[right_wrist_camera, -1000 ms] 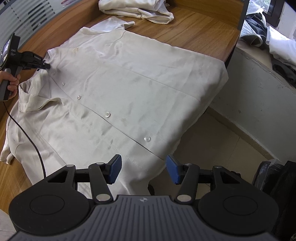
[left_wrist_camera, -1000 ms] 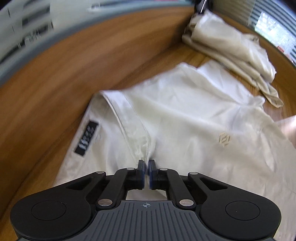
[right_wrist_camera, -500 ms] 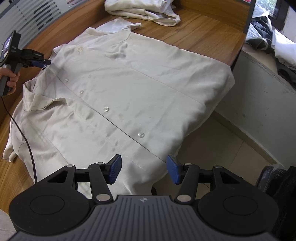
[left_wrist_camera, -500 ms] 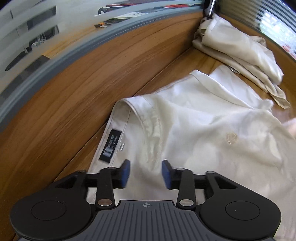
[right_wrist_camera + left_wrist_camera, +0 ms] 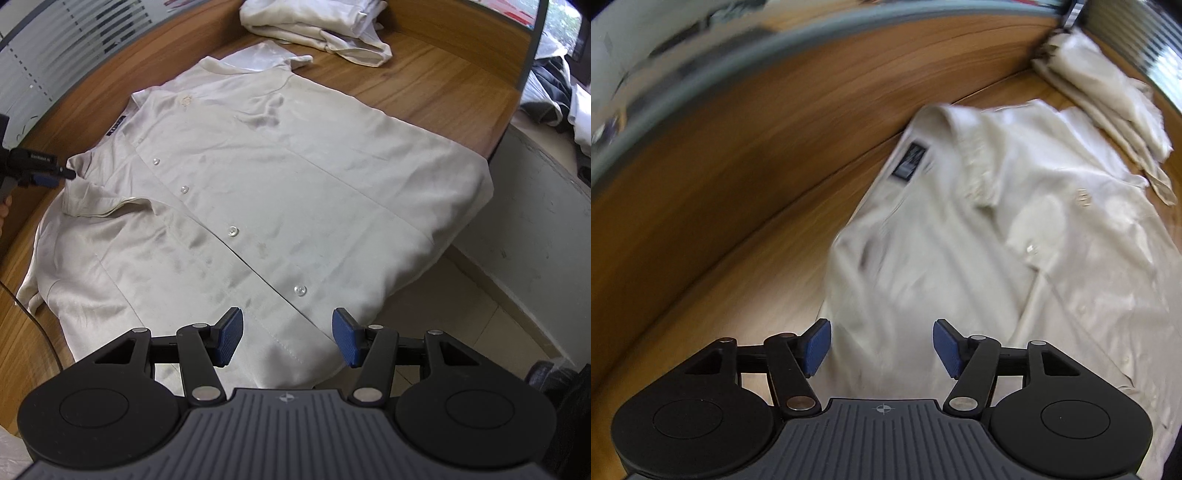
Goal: Fold clothes
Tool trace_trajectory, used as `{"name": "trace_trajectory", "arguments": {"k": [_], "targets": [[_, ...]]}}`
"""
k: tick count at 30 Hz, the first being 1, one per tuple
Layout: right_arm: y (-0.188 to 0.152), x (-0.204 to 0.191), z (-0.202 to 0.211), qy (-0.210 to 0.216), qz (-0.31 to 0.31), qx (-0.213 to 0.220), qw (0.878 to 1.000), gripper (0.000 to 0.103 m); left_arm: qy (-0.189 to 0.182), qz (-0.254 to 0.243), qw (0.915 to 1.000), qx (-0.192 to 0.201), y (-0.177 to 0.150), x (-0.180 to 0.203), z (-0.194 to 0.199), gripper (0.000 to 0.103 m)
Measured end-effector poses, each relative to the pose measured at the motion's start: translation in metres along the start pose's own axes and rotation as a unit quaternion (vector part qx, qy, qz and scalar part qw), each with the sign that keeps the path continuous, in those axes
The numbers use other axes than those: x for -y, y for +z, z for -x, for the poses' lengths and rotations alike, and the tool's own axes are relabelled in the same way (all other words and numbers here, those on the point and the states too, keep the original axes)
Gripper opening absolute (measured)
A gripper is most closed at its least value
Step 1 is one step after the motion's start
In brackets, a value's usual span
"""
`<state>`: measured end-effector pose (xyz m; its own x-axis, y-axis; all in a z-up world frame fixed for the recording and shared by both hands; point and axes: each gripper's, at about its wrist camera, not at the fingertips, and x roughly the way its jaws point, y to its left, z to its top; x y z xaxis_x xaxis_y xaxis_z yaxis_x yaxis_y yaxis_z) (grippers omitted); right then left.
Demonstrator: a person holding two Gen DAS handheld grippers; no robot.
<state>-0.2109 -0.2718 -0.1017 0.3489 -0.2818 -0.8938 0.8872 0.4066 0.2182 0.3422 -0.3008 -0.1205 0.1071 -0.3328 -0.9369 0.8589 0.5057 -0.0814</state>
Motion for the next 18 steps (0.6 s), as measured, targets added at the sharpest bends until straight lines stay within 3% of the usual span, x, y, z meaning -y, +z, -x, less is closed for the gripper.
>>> {"name": "trace_trajectory", "arguments": {"k": [7,9,12,18], "targets": [[0.003,-0.005,-0.002,0.004,0.014,0.000,1.000,0.060,0.001,0.028,0.9993,-0.025,-0.013,-0.008,-0.020,0.064],[0.003,-0.004,-0.002,0.002,0.013,0.001,1.000,0.060,0.009,0.024,0.9996,-0.014,-0.013,-0.005,-0.021,0.062],[0.003,-0.002,-0.002,0.000,0.008,0.002,1.000,0.060,0.013,0.027,0.9995,-0.009,-0.009,-0.002,-0.018,0.020],[0.000,0.002,-0.002,-0.002,-0.002,0.000,1.000,0.060,0.006,0.045,0.9990,0.006,0.015,0.008,-0.008,0.018]]}}
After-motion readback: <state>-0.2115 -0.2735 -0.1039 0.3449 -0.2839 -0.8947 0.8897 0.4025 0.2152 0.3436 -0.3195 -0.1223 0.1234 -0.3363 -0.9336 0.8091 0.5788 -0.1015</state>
